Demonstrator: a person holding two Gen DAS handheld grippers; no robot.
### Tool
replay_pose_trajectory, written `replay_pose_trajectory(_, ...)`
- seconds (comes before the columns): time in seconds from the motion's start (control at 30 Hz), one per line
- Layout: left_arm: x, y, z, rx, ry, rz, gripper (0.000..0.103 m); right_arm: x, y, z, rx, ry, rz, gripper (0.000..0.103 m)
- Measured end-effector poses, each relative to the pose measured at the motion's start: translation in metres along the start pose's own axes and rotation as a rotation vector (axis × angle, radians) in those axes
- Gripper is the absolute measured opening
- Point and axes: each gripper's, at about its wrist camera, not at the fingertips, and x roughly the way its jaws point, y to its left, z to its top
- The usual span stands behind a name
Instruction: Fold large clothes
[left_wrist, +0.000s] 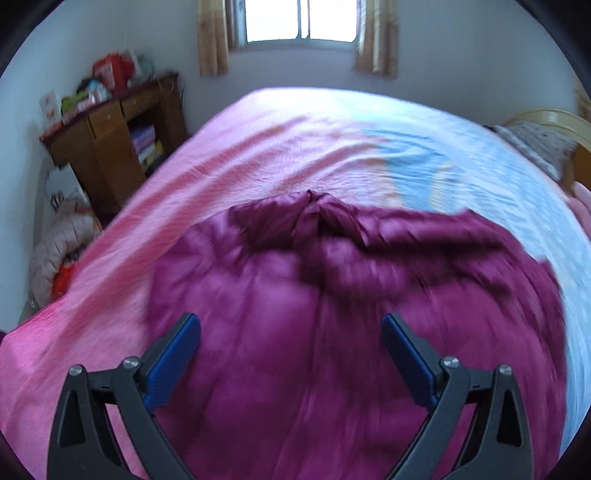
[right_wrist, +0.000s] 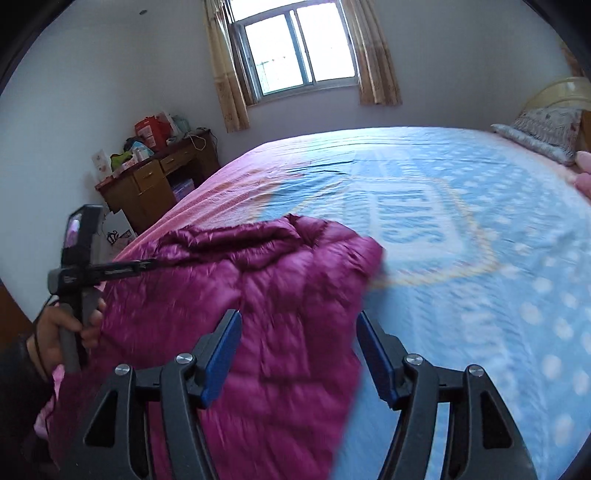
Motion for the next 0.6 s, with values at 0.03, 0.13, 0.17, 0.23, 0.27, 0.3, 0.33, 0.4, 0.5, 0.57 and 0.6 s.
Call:
replay_pose_trajectory(0.03, -0.023, 0.007, -0.018, 0.007, -0.023, -0.02, 0.1, -0.016, -0.005, -0.011, 0.01, -0.005, -0.001, 0.065)
replay_pose_trajectory(0.13, -0.07, 0.027, -0.058, -0.004, -0.047, -0.061, 0.101, -0.063, -0.018, -0.044, 0.068, -0.032, 0.008, 0.065)
replay_pose_trajectory(0.17, -0.083, 0.034, -0.07, -0.016, -0.055, -0.078, 0.101, -0.078, -0.019, -0.056, 0.083, -0.039, 0.018, 0.065)
replay_pose_trajectory(0.23, -0.106, 0.049, -0.093, -0.052, -0.063, -0.109, 0.101, -0.098, -0.022, -0.076, 0.103, -0.031, 0.055, 0.065)
replay_pose_trajectory(0.27, -0.118, 0.057, -0.108, -0.069, -0.065, -0.12, 0.101, -0.106, -0.021, -0.087, 0.107, -0.018, 0.065, 0.065)
replay_pose_trajectory(0.3, -0.125, 0.063, -0.118, -0.082, -0.069, -0.12, 0.101, -0.113, -0.02, -0.097, 0.105, 0.0, 0.068, 0.065)
replay_pose_trajectory(0.33, -0.136, 0.07, -0.134, -0.104, -0.083, -0.115, 0.101, -0.119, -0.018, -0.106, 0.097, 0.014, 0.062, 0.065)
replay_pose_trajectory(0.4, -0.15, 0.078, -0.157, -0.119, -0.099, -0.122, 0.101, -0.132, -0.013, -0.123, 0.072, 0.042, 0.043, 0.065)
replay_pose_trajectory(0.5, -0.164, 0.08, -0.19, -0.1, -0.093, -0.137, 0.101, -0.157, -0.008, -0.138, 0.072, 0.036, 0.084, 0.065)
replay_pose_trajectory(0.57, -0.171, 0.082, -0.211, -0.073, -0.077, -0.131, 0.101, -0.177, -0.006, -0.141, 0.062, 0.027, 0.127, 0.065)
replay_pose_trajectory(0.6, -0.174, 0.08, -0.221, -0.057, -0.072, -0.129, 0.101, -0.191, -0.003, -0.141, 0.048, 0.021, 0.158, 0.065)
